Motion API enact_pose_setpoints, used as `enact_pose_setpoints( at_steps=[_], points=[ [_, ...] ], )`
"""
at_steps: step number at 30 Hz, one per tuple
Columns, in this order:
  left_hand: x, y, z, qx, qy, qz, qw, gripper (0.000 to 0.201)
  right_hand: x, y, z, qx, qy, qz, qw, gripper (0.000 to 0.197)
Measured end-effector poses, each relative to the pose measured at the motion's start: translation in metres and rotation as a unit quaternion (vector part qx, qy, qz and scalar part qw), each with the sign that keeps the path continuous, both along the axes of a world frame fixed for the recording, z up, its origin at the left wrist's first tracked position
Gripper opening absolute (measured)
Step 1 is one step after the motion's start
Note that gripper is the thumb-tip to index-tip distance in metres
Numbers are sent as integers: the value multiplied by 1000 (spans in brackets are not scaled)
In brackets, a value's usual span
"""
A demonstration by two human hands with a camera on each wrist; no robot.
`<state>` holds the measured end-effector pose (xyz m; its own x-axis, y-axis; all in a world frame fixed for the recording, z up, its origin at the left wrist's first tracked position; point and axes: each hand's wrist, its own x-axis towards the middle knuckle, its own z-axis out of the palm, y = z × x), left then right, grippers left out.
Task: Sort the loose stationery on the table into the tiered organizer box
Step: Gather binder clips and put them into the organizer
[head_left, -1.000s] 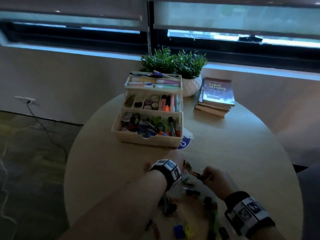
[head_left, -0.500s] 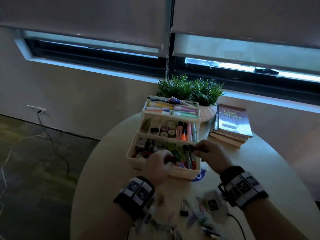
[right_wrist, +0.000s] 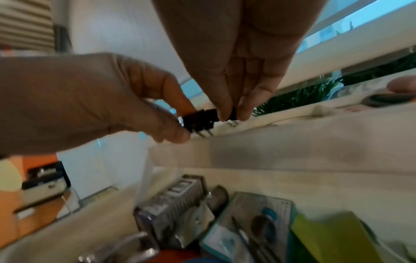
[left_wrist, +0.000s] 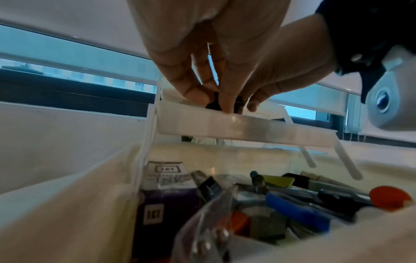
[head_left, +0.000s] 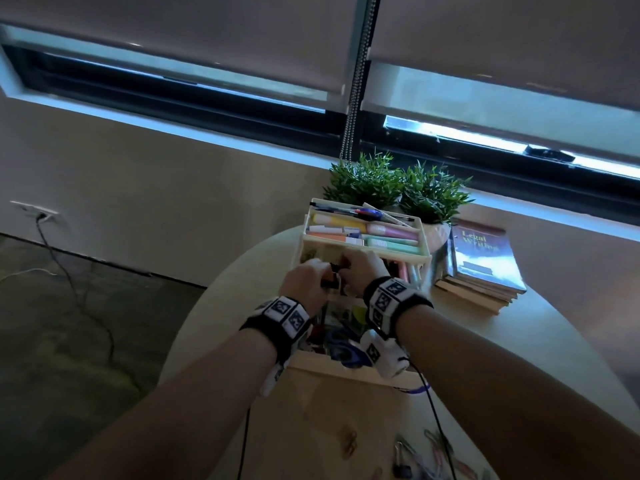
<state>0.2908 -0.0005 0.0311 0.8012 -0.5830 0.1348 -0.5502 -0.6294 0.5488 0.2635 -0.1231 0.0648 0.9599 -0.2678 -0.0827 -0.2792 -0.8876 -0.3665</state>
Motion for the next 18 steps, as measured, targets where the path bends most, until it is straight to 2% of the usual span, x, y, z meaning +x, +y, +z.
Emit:
enact_pose_setpoints(
  at_steps=[2,5,10,13,14,16,18],
  points=[
    [2,-1,-1,11,-2,-12,1000,15,5,3,-4,-56,11,32,998,19],
    [5,-1,3,88,-4,-35,995,25,10,9,-6,-105,44,49,992,20],
    [-2,1,-5,168,-46,-69,982,30,5,5,-11,-112,100,48,987,25],
    [-15,7,-9,122,-73,-74,987,39,-24,2,-2,-35,74,42,996,35],
    [-24,10,-8,87,-58,-73,992,43,-39,0,1,7,56,31,998,38],
    [-51,17,-4,34,-17,-61,997,36,-78,-8,6,73,23,0,997,36],
    [-85,22,-7,53,21,-79,995,33,-121,-19,5,100,9,-20,995,27]
  ],
)
